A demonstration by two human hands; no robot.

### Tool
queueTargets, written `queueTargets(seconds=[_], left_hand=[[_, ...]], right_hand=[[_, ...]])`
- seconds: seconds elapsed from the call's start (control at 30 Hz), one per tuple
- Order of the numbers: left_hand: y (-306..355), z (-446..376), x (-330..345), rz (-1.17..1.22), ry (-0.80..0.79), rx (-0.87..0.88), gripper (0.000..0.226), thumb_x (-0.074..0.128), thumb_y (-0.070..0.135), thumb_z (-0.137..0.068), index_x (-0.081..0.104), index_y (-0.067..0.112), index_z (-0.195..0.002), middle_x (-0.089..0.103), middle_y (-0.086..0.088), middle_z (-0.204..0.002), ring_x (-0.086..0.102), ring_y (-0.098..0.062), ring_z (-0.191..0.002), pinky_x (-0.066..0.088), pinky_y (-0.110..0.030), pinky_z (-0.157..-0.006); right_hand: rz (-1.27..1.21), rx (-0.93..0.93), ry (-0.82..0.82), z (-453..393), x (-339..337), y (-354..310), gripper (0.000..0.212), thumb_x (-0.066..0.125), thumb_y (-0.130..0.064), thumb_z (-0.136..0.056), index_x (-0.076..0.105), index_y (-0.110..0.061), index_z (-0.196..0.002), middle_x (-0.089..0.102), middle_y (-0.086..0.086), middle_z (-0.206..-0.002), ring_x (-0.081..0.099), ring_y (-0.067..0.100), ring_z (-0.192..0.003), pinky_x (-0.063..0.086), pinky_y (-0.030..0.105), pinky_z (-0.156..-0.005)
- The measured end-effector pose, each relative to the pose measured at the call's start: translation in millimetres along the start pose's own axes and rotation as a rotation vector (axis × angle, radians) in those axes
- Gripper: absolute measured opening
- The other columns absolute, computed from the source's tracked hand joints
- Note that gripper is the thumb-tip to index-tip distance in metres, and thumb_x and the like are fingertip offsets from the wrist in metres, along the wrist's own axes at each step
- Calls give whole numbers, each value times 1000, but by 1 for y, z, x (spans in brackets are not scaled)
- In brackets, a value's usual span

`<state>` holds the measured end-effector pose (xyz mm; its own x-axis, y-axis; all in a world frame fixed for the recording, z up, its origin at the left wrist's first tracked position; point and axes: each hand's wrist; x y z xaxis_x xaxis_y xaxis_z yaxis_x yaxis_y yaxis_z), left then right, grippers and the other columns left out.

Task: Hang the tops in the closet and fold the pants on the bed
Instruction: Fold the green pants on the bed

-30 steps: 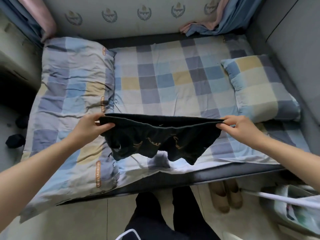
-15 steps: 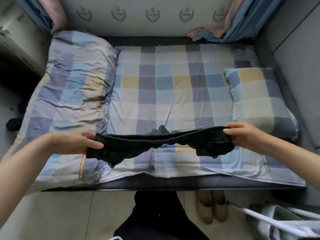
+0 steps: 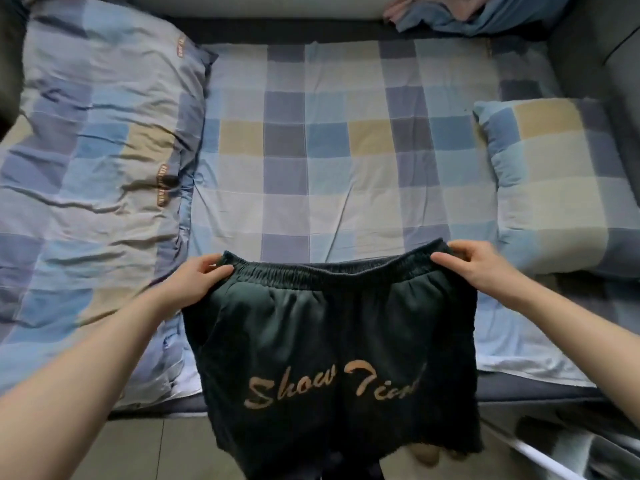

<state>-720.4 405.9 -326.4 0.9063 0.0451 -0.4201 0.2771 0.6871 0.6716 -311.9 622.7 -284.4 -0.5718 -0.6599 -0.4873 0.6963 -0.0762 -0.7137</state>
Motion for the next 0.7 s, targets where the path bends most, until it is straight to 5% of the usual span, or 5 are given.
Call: queueTargets(seconds=[0.17, 0.37, 0.53, 0.63, 0.7], left_hand=[[-79, -108, 44, -315, 129, 24, 14, 59, 15, -96, 56, 6, -85, 62, -14, -84, 56, -27, -83, 40, -39, -75], [-147, -189, 71, -374, 241, -78, 14, 62, 17, -93, 50, 11, -99, 61, -8, -88, 57, -30, -87, 39, -36, -75], [-135, -233, 56, -247, 253, -24, 7, 57, 14, -96, 51, 12, -98, 60, -14, -80, 55, -31, -76, 45, -42, -74], [-106, -268, 37, -106, 234, -16, 7, 60, 17, -95, 56, 14, -100, 58, -10, -77, 49, -22, -67, 42, -30, -54], [-83, -299, 23, -76, 376, 33, 14, 62, 20, -94, 59, 14, -107, 58, -11, -87, 49, -17, -65, 44, -21, -50]], right_hand=[[154, 30, 124, -111, 75, 77, 16, 62, -19, -92, 65, -21, -76, 68, 6, -75, 60, 18, -71, 44, 30, -64], [373, 41, 153, -197, 138, 130, 17, 54, -23, -95, 69, -15, -91, 62, 4, -77, 62, 32, -90, 35, 31, -67], [389, -6, 325, -227, 135, 115, 22, 57, -29, -93, 69, -13, -84, 64, 10, -74, 56, 32, -79, 29, 31, -64], [343, -8, 399, -259, 121, 95, 35, 56, -29, -93, 53, -13, -63, 48, 7, -60, 47, 26, -68, 29, 33, -62], [232, -12, 479, -295, 113, 79, 31, 54, -26, -94, 57, -9, -68, 50, 10, -64, 49, 24, -62, 36, 32, -58]])
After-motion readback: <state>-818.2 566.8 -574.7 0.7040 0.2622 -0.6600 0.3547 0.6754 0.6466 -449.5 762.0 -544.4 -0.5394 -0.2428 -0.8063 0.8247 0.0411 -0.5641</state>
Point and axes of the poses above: each hand's wrist, its own z-axis away from the middle knuckle, its own x-axis out of the palm, y = z × x
